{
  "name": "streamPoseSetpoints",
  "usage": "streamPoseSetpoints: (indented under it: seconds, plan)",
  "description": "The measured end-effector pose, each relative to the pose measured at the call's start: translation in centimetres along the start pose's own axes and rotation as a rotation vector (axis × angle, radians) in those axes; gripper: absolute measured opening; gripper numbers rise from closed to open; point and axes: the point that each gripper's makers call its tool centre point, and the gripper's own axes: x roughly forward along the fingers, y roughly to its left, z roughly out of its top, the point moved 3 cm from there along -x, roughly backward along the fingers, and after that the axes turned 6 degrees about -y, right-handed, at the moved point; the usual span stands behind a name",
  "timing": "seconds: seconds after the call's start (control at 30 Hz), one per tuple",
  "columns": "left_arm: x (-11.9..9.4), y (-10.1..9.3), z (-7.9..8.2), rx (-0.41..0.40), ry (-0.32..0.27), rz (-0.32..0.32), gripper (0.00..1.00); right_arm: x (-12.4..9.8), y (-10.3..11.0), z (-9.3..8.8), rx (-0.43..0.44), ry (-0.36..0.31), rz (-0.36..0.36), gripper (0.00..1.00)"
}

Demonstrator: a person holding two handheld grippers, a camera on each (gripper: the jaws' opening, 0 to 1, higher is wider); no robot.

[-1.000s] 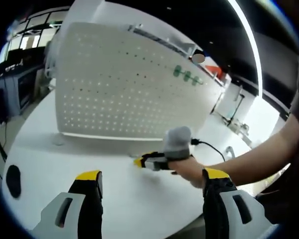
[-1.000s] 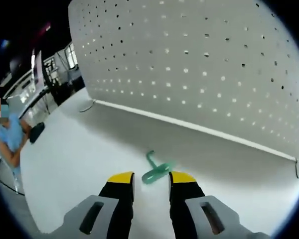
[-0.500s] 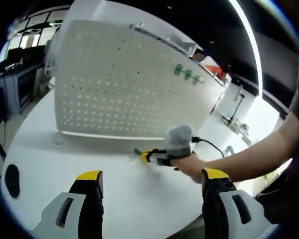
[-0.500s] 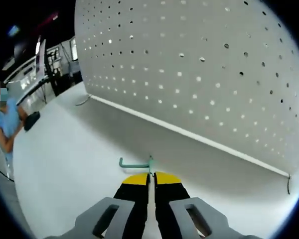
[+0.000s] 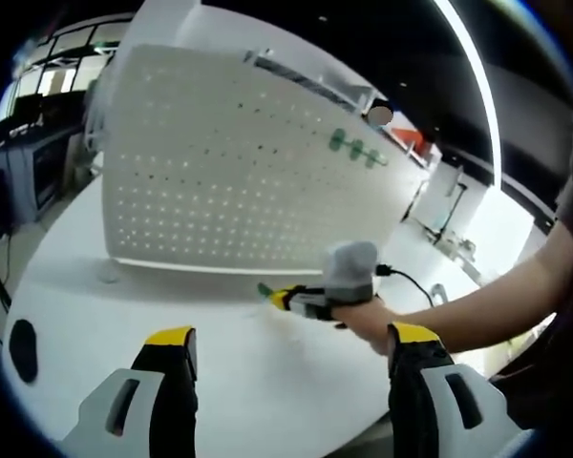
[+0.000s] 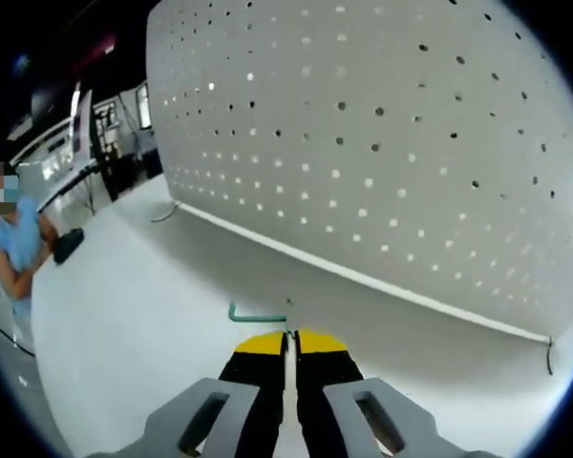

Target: Insert the hook assembly into the mounting plate slot until the hook locks in place.

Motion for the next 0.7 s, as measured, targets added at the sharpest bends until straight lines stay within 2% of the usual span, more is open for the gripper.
streamPoseSetpoints:
  seconds: [0.07,0.43,0.53,0.7]
  plan:
    - [0.0,-0.2,0.1,0.002,-0.003,-0.002,0.84,-0.3,-0.2,0.4,-0.020,-0.011,-0.004,0.00]
    - [-0.5,-1.3,1.0,0.008,-0.035,-0.015,0.86,-2.4,-0.5,2.2,0.007,-0.064,-0.011,0.00]
    - [-0.6,-1.7,1.3,0.023,-0.035,-0.017,0.85,-3.3,-0.7,2.7,0.032,-0.082,-0.012,0.00]
    - [-0.8,-2.2,1.8,0.028,-0.052,-0.021,0.86,-5.0,-0.9,3.5,0.017,-0.114,-0.012,0.00]
